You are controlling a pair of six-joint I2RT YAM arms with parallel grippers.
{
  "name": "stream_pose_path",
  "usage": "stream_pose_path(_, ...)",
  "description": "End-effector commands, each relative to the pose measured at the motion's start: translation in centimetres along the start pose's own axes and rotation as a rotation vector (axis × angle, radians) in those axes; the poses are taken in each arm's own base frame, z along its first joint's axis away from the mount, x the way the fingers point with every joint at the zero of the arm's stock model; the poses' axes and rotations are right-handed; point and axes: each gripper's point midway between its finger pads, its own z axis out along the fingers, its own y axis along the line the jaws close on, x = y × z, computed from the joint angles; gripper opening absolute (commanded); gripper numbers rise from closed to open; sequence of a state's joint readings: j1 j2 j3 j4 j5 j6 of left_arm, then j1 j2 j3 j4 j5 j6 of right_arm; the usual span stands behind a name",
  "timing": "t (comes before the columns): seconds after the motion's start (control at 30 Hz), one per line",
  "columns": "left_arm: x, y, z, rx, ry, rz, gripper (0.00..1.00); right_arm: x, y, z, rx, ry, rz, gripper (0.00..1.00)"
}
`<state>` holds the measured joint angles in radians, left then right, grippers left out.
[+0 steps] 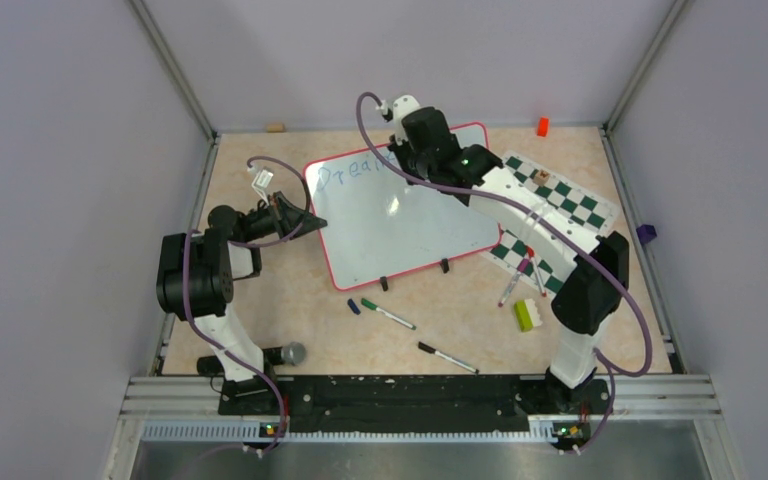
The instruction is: Write a sentence on the whiteboard
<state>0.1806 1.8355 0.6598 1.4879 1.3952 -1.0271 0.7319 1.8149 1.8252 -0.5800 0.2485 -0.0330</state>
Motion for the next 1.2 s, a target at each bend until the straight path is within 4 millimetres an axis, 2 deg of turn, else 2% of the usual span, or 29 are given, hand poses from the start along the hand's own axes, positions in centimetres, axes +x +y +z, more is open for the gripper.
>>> stream_pose_path(0.0,-1.2,-1.6,0.3,0.047,0.014,0.209,0.00,0.0,-2.1,-1.2,0.067,-0.003,0.019,0.00)
stream_pose_path(0.37,-1.1,-1.6,0.3,0.047,0.015,0.208,0.00,0.9,-1.1,-1.5,0.006,0.013,0.015,0.00)
stream_pose_path(0.5,-1.2,-1.6,0.3,0.048,0.015,0.210,0.00,0.4,-0.4,-1.3,-0.026,-0.001,0.019,0.00)
stream_pose_path(0.63,-1.1,-1.6,0.3,0.047,0.014,0.208,0.00,-1.0,0.3,-1.5,-0.074,-0.042,0.030,0.00)
stream_pose_path(0.8,-1.2,-1.6,0.3,0.047,0.014,0.209,0.00,-2.5,0.9,-2.9,-0.124,-0.108,0.052,0.00)
stream_pose_path(0.93,-1.2,-1.6,0.3,0.047,0.014,0.208,0.00,-2.8,0.8,-4.3,-0.162,-0.149,0.097,0.00)
stream_pose_path(1.03,-1.2,-1.6,0.3,0.047,0.014,0.209,0.00,-2.5,0.3,-5.2,-0.168,-0.172,0.127,0.00)
stream_pose_path(1.17,-1.2,-1.6,0.3,0.047,0.014,0.209,0.00,-2.7,-1.4,-6.7,-0.105,-0.227,0.164,0.00)
